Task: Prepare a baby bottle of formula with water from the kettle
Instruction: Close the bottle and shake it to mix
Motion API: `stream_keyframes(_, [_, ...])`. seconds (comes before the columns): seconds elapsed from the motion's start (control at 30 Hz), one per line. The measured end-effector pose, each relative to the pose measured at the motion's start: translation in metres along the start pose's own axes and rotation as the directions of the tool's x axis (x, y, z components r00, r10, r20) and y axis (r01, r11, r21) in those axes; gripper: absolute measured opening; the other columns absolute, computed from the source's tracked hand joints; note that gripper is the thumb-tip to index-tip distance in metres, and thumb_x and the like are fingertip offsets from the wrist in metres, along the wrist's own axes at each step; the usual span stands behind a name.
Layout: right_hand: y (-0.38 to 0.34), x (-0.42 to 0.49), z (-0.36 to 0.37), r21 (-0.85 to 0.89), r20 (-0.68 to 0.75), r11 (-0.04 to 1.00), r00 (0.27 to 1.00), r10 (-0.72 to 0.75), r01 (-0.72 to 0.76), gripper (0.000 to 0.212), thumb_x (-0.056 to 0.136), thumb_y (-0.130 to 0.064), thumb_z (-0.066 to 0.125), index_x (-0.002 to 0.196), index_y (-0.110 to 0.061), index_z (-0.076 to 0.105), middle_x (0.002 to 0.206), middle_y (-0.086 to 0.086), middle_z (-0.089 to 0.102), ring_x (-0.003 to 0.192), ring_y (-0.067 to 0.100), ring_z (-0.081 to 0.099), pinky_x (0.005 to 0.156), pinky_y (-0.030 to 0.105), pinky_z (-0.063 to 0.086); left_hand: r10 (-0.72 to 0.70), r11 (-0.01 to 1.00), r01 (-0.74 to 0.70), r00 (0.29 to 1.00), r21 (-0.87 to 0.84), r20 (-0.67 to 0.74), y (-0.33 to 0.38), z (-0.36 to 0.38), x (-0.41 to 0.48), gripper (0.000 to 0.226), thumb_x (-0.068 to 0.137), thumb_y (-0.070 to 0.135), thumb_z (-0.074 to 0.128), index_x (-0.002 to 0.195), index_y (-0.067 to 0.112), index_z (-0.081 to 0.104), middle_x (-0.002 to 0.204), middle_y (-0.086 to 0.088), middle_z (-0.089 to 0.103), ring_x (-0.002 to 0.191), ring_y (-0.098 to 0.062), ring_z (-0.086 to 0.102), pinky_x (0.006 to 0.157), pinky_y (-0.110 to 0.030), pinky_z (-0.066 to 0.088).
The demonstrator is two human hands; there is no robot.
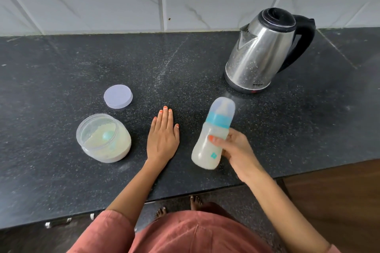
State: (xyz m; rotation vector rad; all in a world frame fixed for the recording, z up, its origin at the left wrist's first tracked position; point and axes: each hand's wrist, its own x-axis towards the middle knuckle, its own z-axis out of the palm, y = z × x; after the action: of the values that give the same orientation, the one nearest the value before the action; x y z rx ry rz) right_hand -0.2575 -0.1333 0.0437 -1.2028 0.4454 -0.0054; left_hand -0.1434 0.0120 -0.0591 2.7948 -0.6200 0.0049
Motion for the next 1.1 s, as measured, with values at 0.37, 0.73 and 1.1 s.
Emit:
stream_keyframes(0.37, [-0.002,-0.004,0.007,-0.08,0.038,0.997,0.999,0.014,-0.011,0.027,0.055,-0.019,0.073,0.082,-0.019,0.07,0.08,-0.004,0.074,0.079,0.009,0.068,0.068,0.021,0.055,-0.002,1.0,0.002,1.0,-0.008,0.007,0.001,-0.001,0.0,0.053,0.101,0.03,0.021,0.147,0.007,0.009,0.157,-0.009,0.006,0.145,-0.02,0.005,0.116,-0.031,-0.001])
stream_keyframes(0.73, [0.0,-0.007,0.006,-0.048,0.011,0.997,0.998,0.067,-0.066,0.026,0.055,-0.02,0.072,0.081,-0.019,0.07,0.08,-0.003,0.074,0.078,0.01,0.069,0.068,0.023,0.057,-0.003,1.0,0.003,1.0,-0.003,0.002,0.0,0.0,0.0,0.053,0.101,0.03,0.021,0.147,0.007,0.009,0.157,-0.008,0.007,0.145,-0.02,0.005,0.116,-0.03,-0.001])
stream_keyframes(1.1, [0.0,-0.006,0.01,-0.071,0.039,0.997,0.999,0.033,-0.03,0.03,0.053,-0.019,0.074,0.083,-0.019,0.069,0.079,-0.004,0.074,0.078,0.009,0.069,0.068,0.022,0.056,0.0,1.0,0.0,1.0,-0.001,0.009,0.0,0.0,0.001,0.053,0.1,0.03,0.023,0.147,0.006,0.011,0.157,-0.01,0.009,0.145,-0.021,0.007,0.116,-0.033,0.002])
